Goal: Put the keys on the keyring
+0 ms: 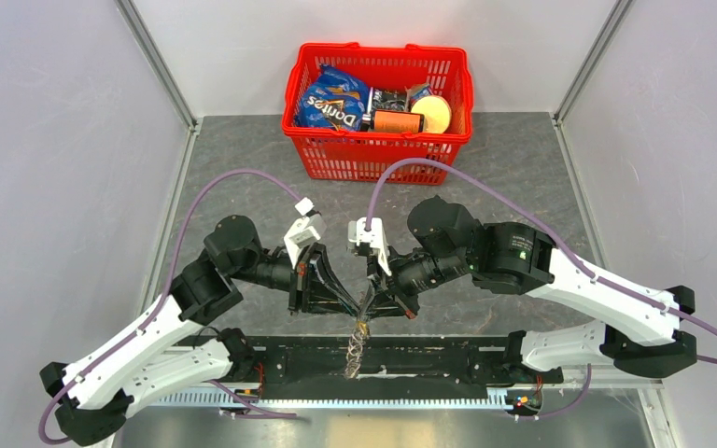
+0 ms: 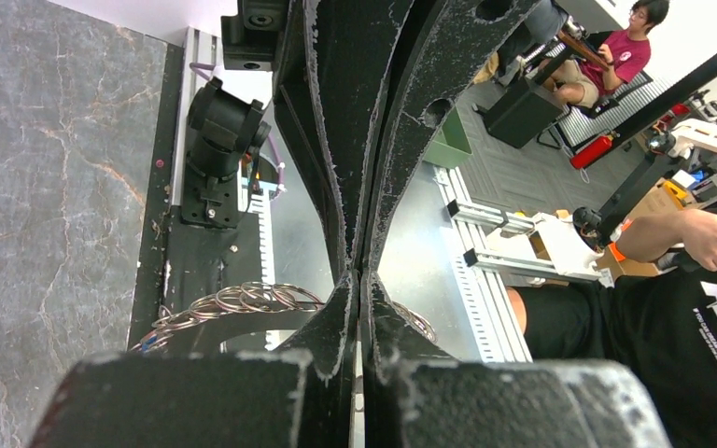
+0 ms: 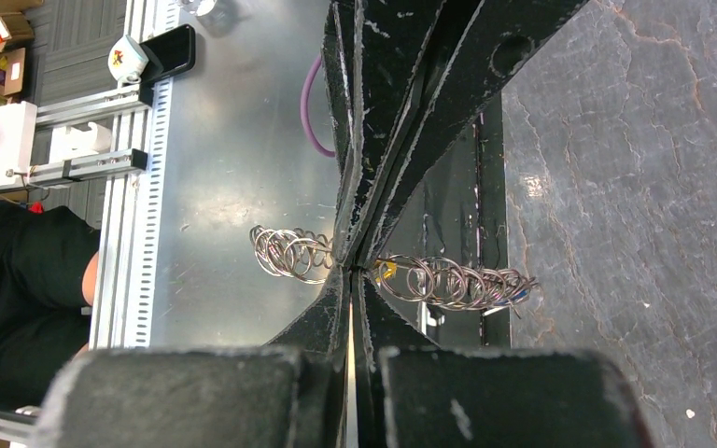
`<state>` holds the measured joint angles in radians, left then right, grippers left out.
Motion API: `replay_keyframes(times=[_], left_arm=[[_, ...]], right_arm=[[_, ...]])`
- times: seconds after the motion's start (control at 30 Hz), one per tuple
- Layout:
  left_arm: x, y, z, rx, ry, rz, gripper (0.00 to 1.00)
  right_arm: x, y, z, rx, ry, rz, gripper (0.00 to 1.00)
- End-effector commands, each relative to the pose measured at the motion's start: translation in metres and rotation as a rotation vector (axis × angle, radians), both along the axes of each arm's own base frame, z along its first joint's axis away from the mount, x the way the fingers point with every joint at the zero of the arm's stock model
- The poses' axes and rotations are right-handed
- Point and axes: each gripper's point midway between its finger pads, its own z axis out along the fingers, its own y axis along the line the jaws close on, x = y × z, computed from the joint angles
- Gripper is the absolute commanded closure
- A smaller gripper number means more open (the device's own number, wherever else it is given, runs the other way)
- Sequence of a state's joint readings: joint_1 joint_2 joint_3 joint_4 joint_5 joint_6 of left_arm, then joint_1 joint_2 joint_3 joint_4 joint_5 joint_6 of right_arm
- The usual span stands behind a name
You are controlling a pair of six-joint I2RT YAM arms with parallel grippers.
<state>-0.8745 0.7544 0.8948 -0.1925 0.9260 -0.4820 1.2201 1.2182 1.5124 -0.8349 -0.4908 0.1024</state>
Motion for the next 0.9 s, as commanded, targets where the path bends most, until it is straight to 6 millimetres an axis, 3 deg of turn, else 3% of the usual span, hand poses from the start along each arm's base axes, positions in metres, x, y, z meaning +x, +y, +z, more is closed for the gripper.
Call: replay_keyframes(times=[0.0,0.57,0.67,0.77,0.87], left_arm=[[-0.001,0.001,0.013,-0.061,-0.070,-0.003,0.98],[0.001,0.002,0.040,-0.221,-0.157,0.037,0.98],[0.000,0.003,0.043,-0.233,-0.167,0.038,0.98],[0.000,0.004,0.045,-0.239,-0.173,0.043,0.98],[0.000,0.005,0.049,-0.252,-0.180,0.053,0.98]], right_arm=[[0.001,0.005,0.046,0.160,-0.069,0.006,1.00],[0.006,0.004,0.068,0.242,-0.057,-0.060,1.00],[0.006,0.004,0.070,0.247,-0.055,-0.066,0.76],[0.007,0.002,0.073,0.262,-0.058,-0.078,0.64],[0.008,-0.001,0.075,0.277,-0.064,-0.090,0.59]])
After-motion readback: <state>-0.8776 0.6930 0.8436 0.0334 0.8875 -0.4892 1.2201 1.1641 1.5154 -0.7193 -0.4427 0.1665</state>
